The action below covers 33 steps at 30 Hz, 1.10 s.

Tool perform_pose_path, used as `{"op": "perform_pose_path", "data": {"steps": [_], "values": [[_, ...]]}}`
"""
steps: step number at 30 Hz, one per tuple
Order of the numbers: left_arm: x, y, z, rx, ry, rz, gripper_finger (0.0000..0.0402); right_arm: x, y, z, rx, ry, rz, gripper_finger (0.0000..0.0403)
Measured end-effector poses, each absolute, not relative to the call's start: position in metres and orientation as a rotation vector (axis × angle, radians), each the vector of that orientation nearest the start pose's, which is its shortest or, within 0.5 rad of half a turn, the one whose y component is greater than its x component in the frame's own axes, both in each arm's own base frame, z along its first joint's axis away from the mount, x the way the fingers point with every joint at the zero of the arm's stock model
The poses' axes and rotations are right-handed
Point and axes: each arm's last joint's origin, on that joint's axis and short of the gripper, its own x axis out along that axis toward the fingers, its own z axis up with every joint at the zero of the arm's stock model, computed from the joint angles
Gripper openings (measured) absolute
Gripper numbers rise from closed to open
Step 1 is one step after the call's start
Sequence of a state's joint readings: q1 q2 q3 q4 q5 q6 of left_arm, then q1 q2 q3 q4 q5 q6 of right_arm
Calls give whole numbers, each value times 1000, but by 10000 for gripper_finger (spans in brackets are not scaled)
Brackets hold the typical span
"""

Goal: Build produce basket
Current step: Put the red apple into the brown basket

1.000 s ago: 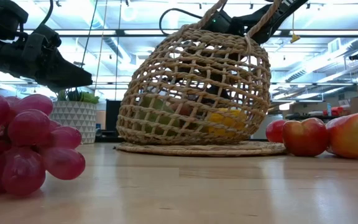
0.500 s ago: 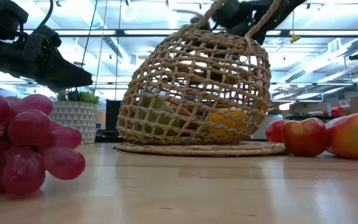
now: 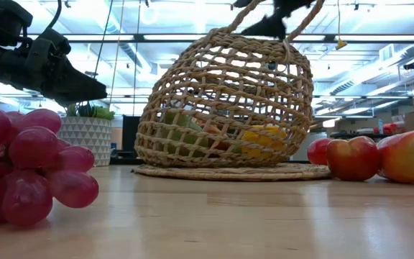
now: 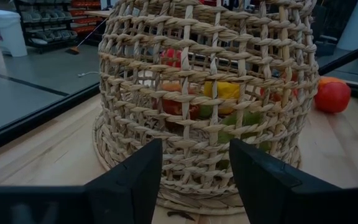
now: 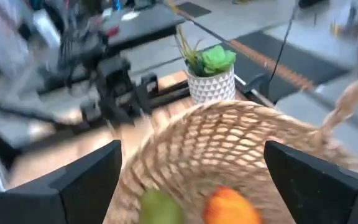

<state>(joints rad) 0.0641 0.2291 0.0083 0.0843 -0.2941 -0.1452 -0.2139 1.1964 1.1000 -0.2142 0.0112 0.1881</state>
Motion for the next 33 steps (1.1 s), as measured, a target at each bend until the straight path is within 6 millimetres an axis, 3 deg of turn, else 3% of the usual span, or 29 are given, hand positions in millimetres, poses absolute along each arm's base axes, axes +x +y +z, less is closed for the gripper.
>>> {"op": "perform_pose_path", "data": {"steps": [4,12,21,26,33], "values": [[109,15,155,-128,110,367,196,236,-52,358,105,387,-272,396],[109,15,155,-128,109,367,193,202,-64,349,85,592,-545,396],[109,15,155,-128,109,367,197,188,-74,339,15,744,-772,396],[109,15,155,-128,110,367,193,184,-78,337,51,752,-848,396],[109,15,155,-128,109,367,197,172,-86,322,84,921,-976,396]]}}
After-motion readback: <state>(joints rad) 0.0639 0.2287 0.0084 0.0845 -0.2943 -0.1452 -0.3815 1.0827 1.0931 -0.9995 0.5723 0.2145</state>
